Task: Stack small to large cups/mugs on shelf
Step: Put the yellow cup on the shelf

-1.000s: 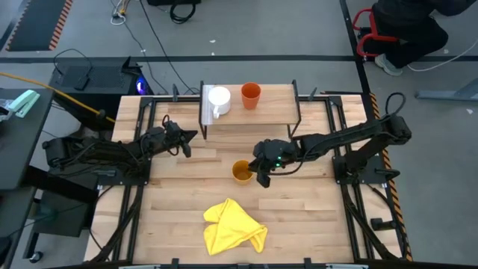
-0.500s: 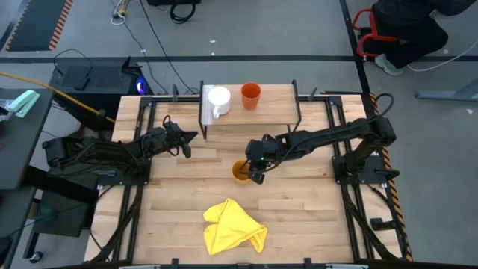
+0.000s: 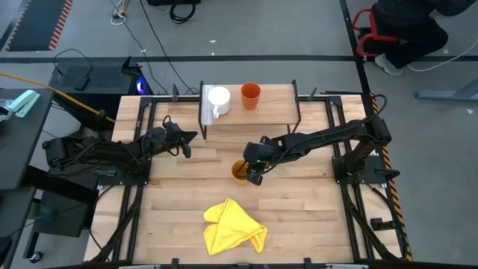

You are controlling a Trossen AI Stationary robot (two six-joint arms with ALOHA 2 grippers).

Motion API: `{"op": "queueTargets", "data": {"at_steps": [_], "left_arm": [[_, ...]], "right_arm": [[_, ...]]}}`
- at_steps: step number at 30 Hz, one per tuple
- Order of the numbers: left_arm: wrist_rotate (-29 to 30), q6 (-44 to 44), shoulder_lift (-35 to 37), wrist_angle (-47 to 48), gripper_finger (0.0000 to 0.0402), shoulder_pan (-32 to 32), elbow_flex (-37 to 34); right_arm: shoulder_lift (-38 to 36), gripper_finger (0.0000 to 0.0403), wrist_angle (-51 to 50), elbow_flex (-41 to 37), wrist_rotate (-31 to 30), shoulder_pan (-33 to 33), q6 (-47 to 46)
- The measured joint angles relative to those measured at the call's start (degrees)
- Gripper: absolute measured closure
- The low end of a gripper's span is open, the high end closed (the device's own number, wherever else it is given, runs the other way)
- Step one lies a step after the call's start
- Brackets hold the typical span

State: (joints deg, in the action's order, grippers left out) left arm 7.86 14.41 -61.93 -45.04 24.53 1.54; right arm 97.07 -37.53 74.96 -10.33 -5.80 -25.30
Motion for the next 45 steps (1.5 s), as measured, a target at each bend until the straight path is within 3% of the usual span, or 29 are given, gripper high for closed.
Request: {"op": "queueTargets", "data": {"at_steps": [11, 19, 29, 32, 41, 45], "left_arm": [[0.0, 0.0, 0.0, 0.4, 0.0392, 0.0, 0.0], [0.0, 0.0, 0.0, 0.4, 0.0378, 0.0, 0.0], [0.0, 0.0, 0.0, 0.5, 0.039, 0.0, 0.0], [0.0, 0.0, 0.0, 0.8, 0.0392, 0.0, 0.0], [0.0, 0.0, 0.0, 1.7, 0.0376, 0.0, 0.0], [0.0, 0.3, 0.0, 1.9, 0.0381, 0.0, 0.0]], "right_arm": [[2.3, 0.0325, 0.7, -0.1, 0.1, 0.0, 1.1], [2.3, 0.0327, 0.9, -0.1, 0.1, 0.0, 1.1], [2.2, 0.039, 0.8, -0.1, 0.2, 0.0, 1.2], [2.2, 0.0393, 0.5, 0.0, 0.1, 0.0, 1.7], [0.0, 0.0396, -5.2, -0.1, -0.3, 0.0, 2.3], [-2.0, 0.0398, -10.3, 0.8, -4.3, 0.0, 2.5]]}}
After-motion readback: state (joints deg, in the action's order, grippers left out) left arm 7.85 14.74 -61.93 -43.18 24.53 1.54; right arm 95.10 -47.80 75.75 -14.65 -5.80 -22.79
